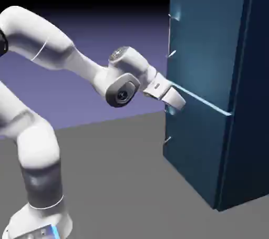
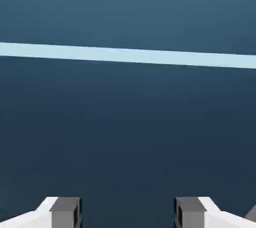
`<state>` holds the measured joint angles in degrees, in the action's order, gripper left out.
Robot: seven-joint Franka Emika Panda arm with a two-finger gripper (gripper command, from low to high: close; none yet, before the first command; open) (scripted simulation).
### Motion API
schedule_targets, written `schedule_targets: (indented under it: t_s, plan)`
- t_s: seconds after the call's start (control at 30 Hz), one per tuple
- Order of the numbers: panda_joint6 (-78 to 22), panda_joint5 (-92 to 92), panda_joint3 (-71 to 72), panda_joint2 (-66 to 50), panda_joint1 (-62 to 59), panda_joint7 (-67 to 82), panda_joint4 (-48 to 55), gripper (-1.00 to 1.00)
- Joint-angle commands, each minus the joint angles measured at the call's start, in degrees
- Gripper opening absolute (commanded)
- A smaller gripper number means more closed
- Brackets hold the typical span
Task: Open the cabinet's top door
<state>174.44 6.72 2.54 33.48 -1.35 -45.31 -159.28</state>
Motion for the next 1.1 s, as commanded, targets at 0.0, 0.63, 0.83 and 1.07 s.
schedule_targets:
  t_s: [0.0,0.63,0.83,1.07]
  plan:
    - [0.16,2.50,0.94,0.31,-0.76,-1.06,0.64,0.00]
    - [3.22,49.85,18.84,6.12,-15.10,-21.17,12.79,0.00]
    - [4.19,64.80,24.49,7.96,-19.63,-27.52,16.63,0.00]
    - [5.32,82.25,31.08,10.10,-24.91,-34.92,21.11,0.00]
